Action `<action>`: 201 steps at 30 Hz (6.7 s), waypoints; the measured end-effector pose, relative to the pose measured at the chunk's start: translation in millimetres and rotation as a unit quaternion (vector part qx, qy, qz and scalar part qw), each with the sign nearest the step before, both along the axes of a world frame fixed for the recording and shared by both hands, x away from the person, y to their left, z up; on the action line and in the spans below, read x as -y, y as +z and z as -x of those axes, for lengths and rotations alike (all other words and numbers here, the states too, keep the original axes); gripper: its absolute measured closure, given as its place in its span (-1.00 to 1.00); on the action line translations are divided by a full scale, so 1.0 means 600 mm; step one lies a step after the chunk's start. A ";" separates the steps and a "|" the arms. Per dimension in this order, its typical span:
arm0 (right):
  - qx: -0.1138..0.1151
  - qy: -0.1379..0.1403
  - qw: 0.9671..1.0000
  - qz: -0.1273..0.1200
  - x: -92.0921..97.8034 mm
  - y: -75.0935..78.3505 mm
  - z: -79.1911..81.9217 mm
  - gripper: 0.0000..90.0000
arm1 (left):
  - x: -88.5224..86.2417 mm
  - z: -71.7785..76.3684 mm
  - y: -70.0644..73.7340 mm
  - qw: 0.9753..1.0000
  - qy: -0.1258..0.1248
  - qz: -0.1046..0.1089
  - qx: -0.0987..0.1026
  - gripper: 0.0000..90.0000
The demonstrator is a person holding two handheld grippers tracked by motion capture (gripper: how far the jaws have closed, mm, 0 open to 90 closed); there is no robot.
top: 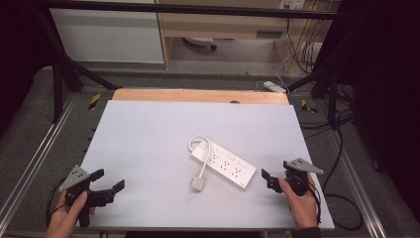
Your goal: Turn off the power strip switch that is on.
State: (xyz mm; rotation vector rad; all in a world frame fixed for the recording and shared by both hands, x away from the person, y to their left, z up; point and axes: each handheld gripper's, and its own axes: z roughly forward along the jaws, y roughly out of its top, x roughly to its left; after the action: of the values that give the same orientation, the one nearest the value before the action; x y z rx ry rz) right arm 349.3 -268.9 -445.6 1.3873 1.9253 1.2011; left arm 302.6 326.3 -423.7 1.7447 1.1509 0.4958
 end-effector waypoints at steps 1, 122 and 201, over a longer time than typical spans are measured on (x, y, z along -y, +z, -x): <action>0.003 -0.001 1.000 0.003 0.000 0.000 0.000 -0.84 | 0.000 0.000 0.000 1.000 0.000 0.000 0.000 -0.84; 0.033 0.082 0.996 0.018 -0.115 0.133 -0.082 0.86 | 0.006 -0.004 -0.010 1.000 -0.003 -0.004 -0.016 -0.84; -0.018 0.124 0.992 0.031 -0.176 0.056 -0.112 1.00 | 0.006 -0.004 -0.010 1.000 -0.006 -0.008 -0.017 -0.84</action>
State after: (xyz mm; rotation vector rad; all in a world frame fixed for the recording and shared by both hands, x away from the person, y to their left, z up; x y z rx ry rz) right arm 416.5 -163.1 -412.0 1.1703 2.1918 1.2220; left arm 304.7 322.5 -429.7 1.7798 1.1613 0.4712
